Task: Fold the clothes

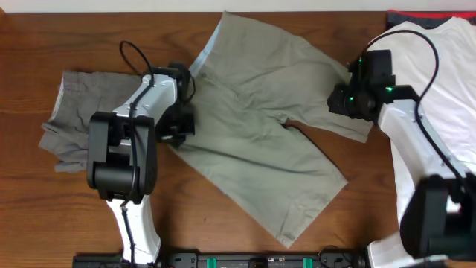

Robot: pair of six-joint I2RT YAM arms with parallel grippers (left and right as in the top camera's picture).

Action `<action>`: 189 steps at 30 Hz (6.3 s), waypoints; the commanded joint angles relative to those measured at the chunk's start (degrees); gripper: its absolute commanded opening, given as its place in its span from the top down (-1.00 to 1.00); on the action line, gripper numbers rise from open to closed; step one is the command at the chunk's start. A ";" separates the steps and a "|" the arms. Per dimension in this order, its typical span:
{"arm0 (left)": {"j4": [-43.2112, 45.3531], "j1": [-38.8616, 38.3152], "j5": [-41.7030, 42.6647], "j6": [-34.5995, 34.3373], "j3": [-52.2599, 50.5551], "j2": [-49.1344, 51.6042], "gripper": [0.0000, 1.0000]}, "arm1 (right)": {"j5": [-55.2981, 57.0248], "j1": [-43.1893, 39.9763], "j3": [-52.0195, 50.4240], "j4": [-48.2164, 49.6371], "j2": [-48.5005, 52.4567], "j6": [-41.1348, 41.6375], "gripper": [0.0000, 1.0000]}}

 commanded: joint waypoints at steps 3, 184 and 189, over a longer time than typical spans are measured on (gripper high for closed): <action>-4.07 0.59 -4.76 -8.52 -1.09 0.09 0.88 | 4.68 -0.24 0.09 5.92 8.28 3.34 0.35; 42.25 -0.22 13.57 10.21 -16.65 -15.72 0.17 | 10.88 -5.53 29.83 0.55 38.51 2.19 0.80; 42.80 -0.22 13.57 10.21 -16.65 -15.72 0.07 | 8.11 -6.16 33.09 4.42 38.51 -1.44 0.80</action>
